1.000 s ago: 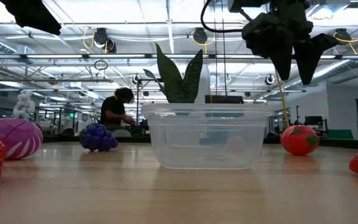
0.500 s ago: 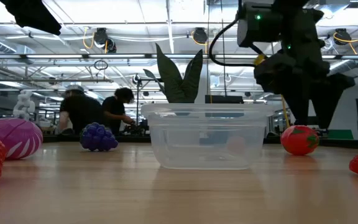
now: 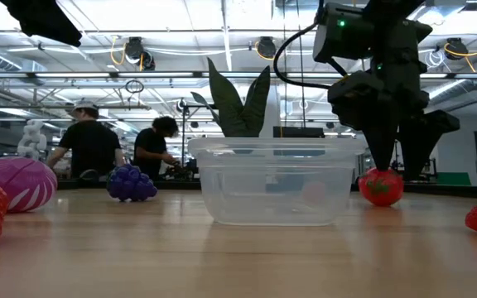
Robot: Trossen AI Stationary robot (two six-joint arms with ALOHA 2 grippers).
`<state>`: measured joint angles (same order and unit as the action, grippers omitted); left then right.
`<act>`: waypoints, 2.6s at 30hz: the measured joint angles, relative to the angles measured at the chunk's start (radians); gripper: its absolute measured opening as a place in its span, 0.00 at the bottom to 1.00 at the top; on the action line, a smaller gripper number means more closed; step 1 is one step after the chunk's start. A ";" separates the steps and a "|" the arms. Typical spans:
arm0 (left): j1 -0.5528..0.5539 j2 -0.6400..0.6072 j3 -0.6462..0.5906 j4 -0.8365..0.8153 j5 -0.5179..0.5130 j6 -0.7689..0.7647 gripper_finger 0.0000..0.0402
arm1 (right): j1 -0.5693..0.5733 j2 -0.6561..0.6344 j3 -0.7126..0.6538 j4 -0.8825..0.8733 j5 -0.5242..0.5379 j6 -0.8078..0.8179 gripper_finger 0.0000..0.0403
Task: Pick and placing Produce into tupperware
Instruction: Put the red dragon fruit into the transparent bin
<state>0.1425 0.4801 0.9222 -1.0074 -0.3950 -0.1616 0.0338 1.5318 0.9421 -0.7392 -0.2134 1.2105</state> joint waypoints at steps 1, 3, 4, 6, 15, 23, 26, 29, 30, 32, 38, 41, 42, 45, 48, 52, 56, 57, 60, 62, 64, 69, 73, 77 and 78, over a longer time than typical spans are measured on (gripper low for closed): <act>0.000 0.000 0.000 -0.001 0.000 0.000 0.46 | -0.001 0.000 0.000 0.000 0.000 0.000 0.60; 0.000 0.000 0.000 -0.006 0.000 0.000 0.46 | -0.005 0.000 0.000 0.000 0.000 -0.004 0.60; 0.000 0.000 0.000 -0.011 0.000 0.000 0.46 | -0.008 0.000 0.000 0.000 -0.001 -0.008 0.60; 0.000 0.000 0.000 -0.015 0.000 0.000 0.46 | -0.016 -0.005 0.000 -0.003 0.000 -0.020 0.60; 0.000 0.000 0.000 -0.022 0.000 0.000 0.46 | -0.059 -0.054 -0.001 -0.028 0.002 -0.048 0.60; 0.000 0.000 0.000 -0.040 0.000 0.000 0.46 | -0.066 -0.132 -0.001 -0.068 0.007 -0.080 0.60; 0.000 0.000 0.000 -0.048 0.000 -0.001 0.46 | -0.066 -0.143 -0.001 -0.083 0.005 -0.177 0.60; 0.000 0.000 0.000 -0.047 0.000 -0.002 0.46 | -0.067 -0.146 -0.001 -0.071 0.004 -0.309 0.60; 0.000 0.000 0.000 -0.046 0.000 -0.002 0.46 | -0.067 -0.145 -0.001 -0.071 0.004 -0.352 0.60; 0.000 0.000 0.000 -0.046 0.000 -0.004 0.46 | -0.067 -0.145 -0.001 -0.074 0.004 -0.427 0.60; 0.000 0.000 0.000 -0.045 0.000 -0.004 0.46 | -0.068 -0.145 -0.001 -0.072 0.006 -0.725 0.60; 0.000 0.000 0.000 -0.045 0.000 -0.004 0.46 | -0.068 -0.145 -0.001 -0.064 0.010 -0.861 0.60; 0.000 0.000 0.000 -0.044 0.000 -0.004 0.46 | -0.068 -0.143 -0.001 -0.054 0.029 -0.905 0.60; 0.000 0.000 0.000 -0.044 0.000 -0.004 0.46 | -0.068 -0.141 -0.001 -0.022 0.079 -1.029 0.60; 0.000 0.000 0.000 -0.043 0.000 -0.004 0.46 | -0.068 -0.142 -0.001 0.010 0.114 -1.142 0.60; 0.000 0.000 0.000 -0.043 0.000 -0.004 0.46 | -0.068 -0.142 0.000 0.026 0.138 -1.229 0.60; 0.000 0.000 0.000 -0.043 0.000 -0.004 0.46 | -0.068 -0.142 0.000 0.017 0.134 -1.240 0.60; 0.000 0.000 0.000 -0.043 0.000 -0.004 0.46 | -0.065 -0.142 -0.001 0.012 0.133 -1.241 0.60; 0.000 0.000 0.000 -0.041 0.000 -0.004 0.46 | -0.053 -0.142 0.000 0.009 0.121 -1.242 0.60; 0.000 0.000 0.000 -0.036 0.000 -0.004 0.46 | -0.045 -0.142 0.000 0.009 0.100 -1.236 0.60; 0.000 0.000 0.000 -0.036 0.000 -0.004 0.46 | -0.035 -0.142 0.000 0.009 0.081 -1.223 0.60; 0.000 0.000 0.000 -0.035 0.000 -0.004 0.46 | -0.008 -0.142 0.000 0.009 0.078 -1.250 0.60; 0.000 0.000 0.000 -0.035 0.000 -0.017 0.46 | -0.005 -0.142 0.000 0.011 0.078 -1.252 0.60; 0.000 0.000 0.000 -0.035 0.000 -0.028 0.46 | -0.005 -0.142 0.000 0.028 0.079 -1.290 0.60; 0.000 0.000 0.000 -0.035 0.000 -0.028 0.46 | -0.005 -0.141 0.000 0.033 0.079 -1.302 0.60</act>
<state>0.1425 0.4803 0.9218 -1.0426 -0.3950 -0.1898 0.0284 1.3906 0.9417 -0.7061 -0.1345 -0.0910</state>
